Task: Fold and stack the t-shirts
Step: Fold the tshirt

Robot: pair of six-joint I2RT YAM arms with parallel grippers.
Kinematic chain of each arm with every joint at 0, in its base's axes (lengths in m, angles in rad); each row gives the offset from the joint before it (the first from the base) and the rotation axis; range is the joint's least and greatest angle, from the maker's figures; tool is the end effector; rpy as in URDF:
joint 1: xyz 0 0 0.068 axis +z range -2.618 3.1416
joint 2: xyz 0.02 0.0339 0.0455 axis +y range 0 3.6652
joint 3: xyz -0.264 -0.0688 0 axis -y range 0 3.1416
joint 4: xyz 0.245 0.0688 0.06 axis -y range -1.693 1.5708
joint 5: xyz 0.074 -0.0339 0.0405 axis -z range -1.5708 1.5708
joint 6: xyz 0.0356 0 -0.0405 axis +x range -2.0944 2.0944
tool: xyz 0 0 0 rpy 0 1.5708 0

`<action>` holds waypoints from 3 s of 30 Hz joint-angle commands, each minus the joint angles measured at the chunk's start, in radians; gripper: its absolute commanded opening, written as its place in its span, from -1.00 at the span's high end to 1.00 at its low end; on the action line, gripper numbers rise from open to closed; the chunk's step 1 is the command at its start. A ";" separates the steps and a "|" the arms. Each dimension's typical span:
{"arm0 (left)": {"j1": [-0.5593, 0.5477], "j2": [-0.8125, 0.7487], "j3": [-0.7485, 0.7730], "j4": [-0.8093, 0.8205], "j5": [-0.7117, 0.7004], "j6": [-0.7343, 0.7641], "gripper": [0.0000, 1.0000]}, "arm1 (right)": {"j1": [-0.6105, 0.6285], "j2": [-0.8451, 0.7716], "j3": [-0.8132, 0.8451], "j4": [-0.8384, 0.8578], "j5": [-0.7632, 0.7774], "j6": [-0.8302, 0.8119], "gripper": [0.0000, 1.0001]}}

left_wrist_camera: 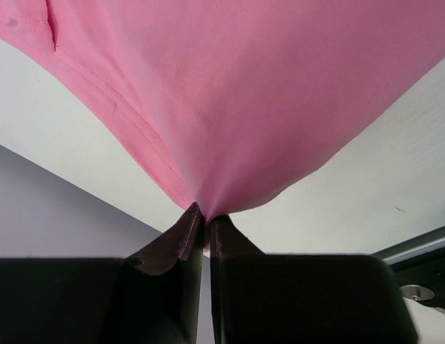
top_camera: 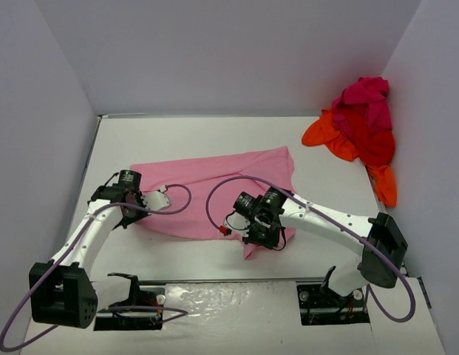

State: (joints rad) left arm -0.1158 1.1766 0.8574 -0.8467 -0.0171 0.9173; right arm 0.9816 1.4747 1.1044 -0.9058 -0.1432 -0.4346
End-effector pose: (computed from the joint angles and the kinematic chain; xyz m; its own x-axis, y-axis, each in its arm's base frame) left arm 0.2119 -0.0240 0.2366 -0.4687 0.8537 -0.2270 0.7910 0.5200 0.3223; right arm 0.1494 0.2327 0.2390 -0.1261 -0.9387 -0.3209 -0.9912 0.1327 0.0016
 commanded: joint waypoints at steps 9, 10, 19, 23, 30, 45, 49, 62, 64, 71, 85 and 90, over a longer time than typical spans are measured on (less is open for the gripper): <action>0.055 -0.022 0.121 -0.055 0.036 0.033 1.00 | -0.144 -0.036 0.277 -0.144 0.147 -0.120 1.00; 0.074 -0.003 0.145 -0.049 0.063 0.031 1.00 | -0.161 -0.026 0.291 -0.134 0.176 -0.140 1.00; 0.162 0.202 0.309 0.038 0.147 0.001 1.00 | -0.361 0.097 0.452 -0.048 0.237 -0.270 1.00; 0.162 0.327 0.369 0.096 0.151 -0.023 1.00 | -0.390 0.184 0.474 0.014 0.251 -0.295 1.00; 0.165 0.540 0.530 0.113 0.166 -0.058 1.00 | -0.438 0.444 0.649 0.054 0.294 -0.319 1.00; 0.216 0.791 0.742 0.084 0.194 -0.052 1.00 | -0.524 0.717 0.926 0.048 0.318 -0.336 1.00; 0.228 0.858 0.807 0.098 0.184 -0.101 0.95 | -0.532 0.796 1.010 0.055 0.343 -0.302 0.63; 0.271 0.669 0.733 0.425 0.139 -0.337 -0.37 | -0.545 0.706 0.991 0.355 0.583 -0.173 -0.12; 0.271 0.637 0.741 0.393 0.184 -0.350 -0.37 | -0.545 0.642 0.958 0.379 0.580 -0.161 -0.09; 0.262 0.532 0.714 0.281 0.357 -0.367 0.42 | -0.535 0.433 0.760 0.399 0.489 -0.142 0.53; 0.172 0.612 0.682 0.130 0.428 -0.321 1.00 | -0.439 0.417 0.489 0.317 0.259 -0.133 1.00; 0.154 0.706 0.724 0.083 0.409 -0.316 1.00 | -0.419 0.481 0.473 0.318 0.243 -0.104 1.00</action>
State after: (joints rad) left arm 0.0448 1.8427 1.5185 -0.7148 0.3810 0.5777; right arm 0.5562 1.9447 1.5737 -0.5779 0.1239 -0.5753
